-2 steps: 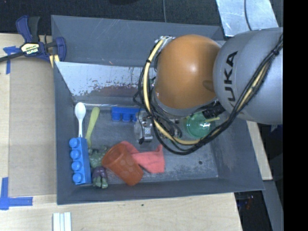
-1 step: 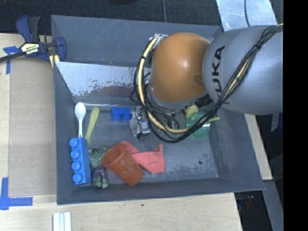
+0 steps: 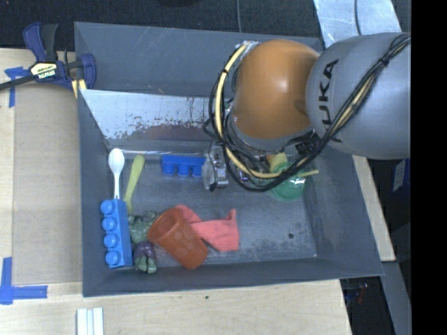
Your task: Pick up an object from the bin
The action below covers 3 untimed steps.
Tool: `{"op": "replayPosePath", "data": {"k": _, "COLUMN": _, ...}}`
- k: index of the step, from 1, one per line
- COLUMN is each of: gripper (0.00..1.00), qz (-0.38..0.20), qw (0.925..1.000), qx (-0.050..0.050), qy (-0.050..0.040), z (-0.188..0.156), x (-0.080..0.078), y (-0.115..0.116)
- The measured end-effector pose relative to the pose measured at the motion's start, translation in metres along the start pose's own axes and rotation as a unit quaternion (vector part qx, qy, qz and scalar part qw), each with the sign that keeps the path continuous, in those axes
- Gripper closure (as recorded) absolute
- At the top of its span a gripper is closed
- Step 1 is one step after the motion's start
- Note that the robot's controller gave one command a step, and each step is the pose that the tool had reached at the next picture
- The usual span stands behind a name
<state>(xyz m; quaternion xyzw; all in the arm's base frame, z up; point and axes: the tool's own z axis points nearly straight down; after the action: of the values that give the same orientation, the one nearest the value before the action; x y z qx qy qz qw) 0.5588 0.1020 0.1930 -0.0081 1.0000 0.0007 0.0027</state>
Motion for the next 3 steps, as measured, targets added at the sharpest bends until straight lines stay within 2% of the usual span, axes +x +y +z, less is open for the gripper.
{"op": "replayPosePath", "data": {"k": 1, "gripper": 1.0, "qz": -0.108, "qw": 0.9942, "qx": 0.0, "qy": -0.001, "z": 0.068, "x": 0.036, "y": 0.039}}
{"op": "replayPosePath", "data": {"k": 2, "gripper": 0.0, "qz": 0.046, "qw": 0.9989, "qx": 0.001, "qy": -0.0068, "z": 0.102, "x": 0.011, "y": 0.007}}
{"op": "replayPosePath", "data": {"k": 3, "gripper": 0.0, "qz": 0.046, "qw": 0.9989, "qx": 0.0, "qy": -0.0069, "z": 0.102, "x": 0.011, "y": 0.007}}
